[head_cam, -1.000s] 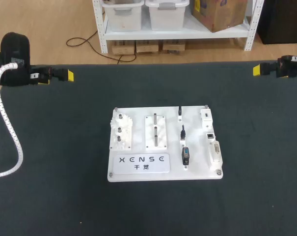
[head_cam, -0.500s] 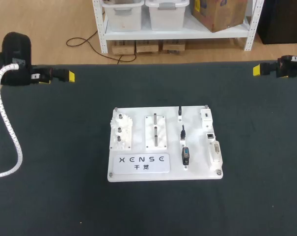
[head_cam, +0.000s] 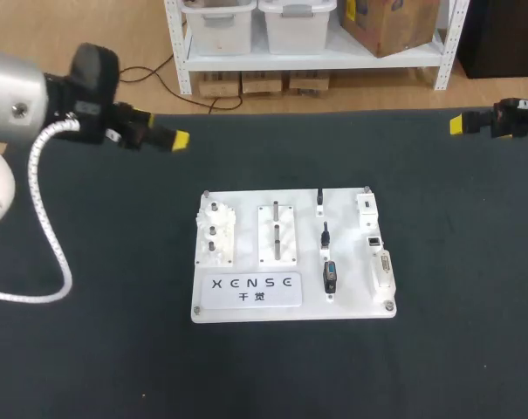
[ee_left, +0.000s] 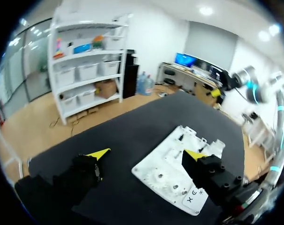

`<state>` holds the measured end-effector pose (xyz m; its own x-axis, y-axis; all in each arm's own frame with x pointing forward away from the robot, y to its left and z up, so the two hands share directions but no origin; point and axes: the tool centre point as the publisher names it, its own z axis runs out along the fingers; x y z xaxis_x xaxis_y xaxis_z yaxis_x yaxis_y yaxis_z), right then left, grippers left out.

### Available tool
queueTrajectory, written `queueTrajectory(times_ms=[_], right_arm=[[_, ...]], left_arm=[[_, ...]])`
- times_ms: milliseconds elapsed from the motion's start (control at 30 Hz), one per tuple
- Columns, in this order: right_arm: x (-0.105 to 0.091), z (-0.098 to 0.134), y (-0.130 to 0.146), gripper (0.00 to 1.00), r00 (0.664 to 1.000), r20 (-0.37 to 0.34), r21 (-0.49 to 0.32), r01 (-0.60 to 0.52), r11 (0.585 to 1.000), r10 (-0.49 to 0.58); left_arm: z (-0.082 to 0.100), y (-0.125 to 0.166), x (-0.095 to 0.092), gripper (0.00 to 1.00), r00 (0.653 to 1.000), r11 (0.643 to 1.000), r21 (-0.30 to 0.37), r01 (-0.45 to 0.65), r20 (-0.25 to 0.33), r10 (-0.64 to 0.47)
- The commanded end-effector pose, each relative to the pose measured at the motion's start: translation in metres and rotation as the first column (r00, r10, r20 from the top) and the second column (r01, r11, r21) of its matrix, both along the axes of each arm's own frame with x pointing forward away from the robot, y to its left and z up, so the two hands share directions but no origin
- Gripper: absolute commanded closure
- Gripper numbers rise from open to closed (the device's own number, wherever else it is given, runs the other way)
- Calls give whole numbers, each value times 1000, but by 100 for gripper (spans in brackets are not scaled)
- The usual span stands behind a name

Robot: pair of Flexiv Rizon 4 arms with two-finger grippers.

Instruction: Insert the Ethernet cable into its matching sockets.

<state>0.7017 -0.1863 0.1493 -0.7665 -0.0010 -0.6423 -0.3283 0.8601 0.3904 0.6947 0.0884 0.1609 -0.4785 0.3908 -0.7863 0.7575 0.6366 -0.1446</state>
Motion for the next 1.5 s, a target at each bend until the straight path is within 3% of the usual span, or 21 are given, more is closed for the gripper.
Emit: queueTrajectory(times_ms=[33, 100, 267, 500, 667, 933, 1233, 1500], right_arm=[[0, 0, 0, 0, 1000, 0, -1, 1, 1000, -1], [0, 0, 0, 0, 1000, 0, -1, 1, 1000, -1], [0, 0, 0, 0, 1000, 0, -1, 1, 1000, -1], [0, 0, 0, 0, 1000, 0, -1, 1, 1000, -1], [0, 0, 0, 0, 1000, 0, -1, 1, 1000, -1], [0, 0, 0, 0, 1000, 0, -1, 1, 1000, -1], [0, 0, 0, 0, 1000, 0, -1, 1, 1000, -1], [0, 0, 0, 0, 1000, 0, -1, 1, 1000, -1]], left_arm=[[-12, -17, -6, 0, 817, 850, 10, 527, 268, -510], [-14, -25, -13, 0, 777, 821, 21, 570, 311, -547], [-20, -41, -32, 0, 704, 760, 50, 648, 341, -623], [-38, -55, -51, 0, 675, 725, 48, 688, 326, -662], [-52, -60, -66, 0, 701, 737, 18, 675, 293, -650], [-70, -59, -82, 0, 768, 799, -7, 602, 279, -576], [-81, -58, -90, 0, 795, 821, -21, 570, 265, -545], [-84, -56, -90, 0, 794, 818, -20, 575, 253, -553]])
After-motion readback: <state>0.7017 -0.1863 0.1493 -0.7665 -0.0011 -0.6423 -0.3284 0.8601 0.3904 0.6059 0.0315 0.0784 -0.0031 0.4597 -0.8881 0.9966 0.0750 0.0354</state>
